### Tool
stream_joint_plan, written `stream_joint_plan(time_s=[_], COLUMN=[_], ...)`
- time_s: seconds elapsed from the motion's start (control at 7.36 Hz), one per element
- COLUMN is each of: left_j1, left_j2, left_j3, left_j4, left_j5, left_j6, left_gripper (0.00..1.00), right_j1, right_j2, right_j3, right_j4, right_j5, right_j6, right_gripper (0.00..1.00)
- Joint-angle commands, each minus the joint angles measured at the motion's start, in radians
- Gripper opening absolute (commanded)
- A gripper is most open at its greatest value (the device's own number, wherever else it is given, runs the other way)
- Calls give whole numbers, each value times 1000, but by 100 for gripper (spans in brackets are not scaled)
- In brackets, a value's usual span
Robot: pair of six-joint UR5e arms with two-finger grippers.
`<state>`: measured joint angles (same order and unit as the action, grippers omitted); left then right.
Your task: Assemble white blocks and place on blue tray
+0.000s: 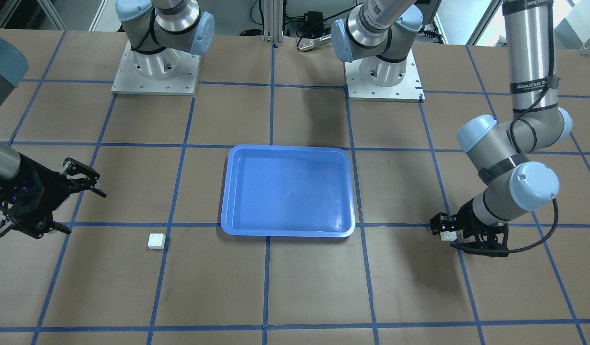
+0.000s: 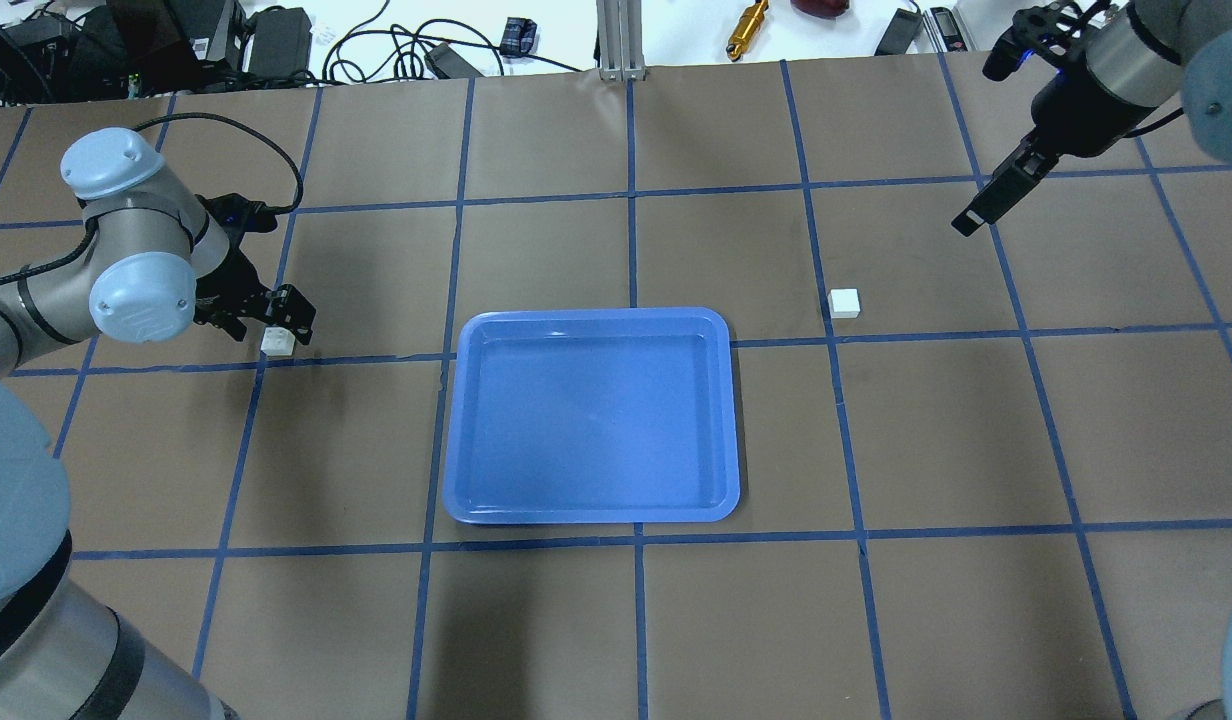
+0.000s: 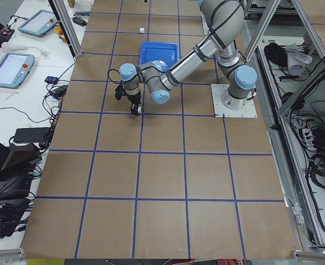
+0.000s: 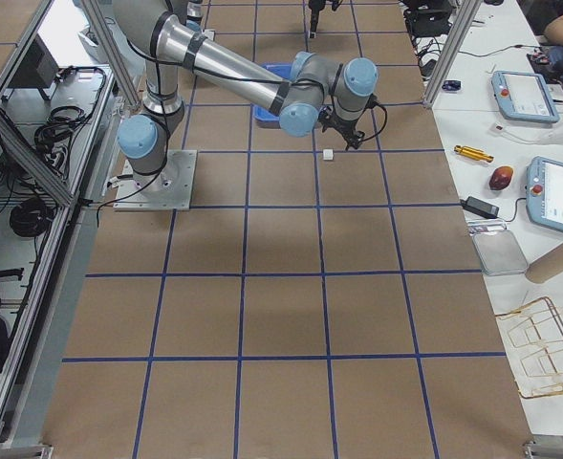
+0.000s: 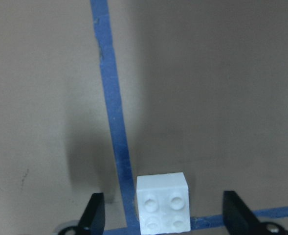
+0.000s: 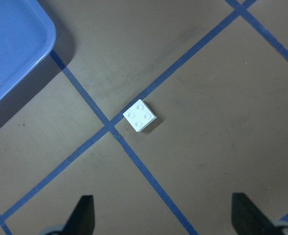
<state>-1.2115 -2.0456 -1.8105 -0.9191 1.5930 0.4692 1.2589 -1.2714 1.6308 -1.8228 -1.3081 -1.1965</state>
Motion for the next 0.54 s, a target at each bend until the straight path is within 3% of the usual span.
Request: stream_joint_plan(time_s=[0.0, 0.14, 0.41], left_j1=[0, 0, 0], left_j2=[-1, -2, -1], left_j3=[2, 2, 4], left_j4=[-1, 0, -4], left_j5=[1, -1, -1], left_j6=[2, 2, 2], left_gripper=[64, 56, 41], right_j1=[0, -1, 0], right_j2=[12, 30, 32], right_j3=[97, 156, 205], right_j4=[-186, -296, -348], right_j5=[-2, 0, 35], right_j6=[-17, -26, -18], right_gripper=[100, 100, 100])
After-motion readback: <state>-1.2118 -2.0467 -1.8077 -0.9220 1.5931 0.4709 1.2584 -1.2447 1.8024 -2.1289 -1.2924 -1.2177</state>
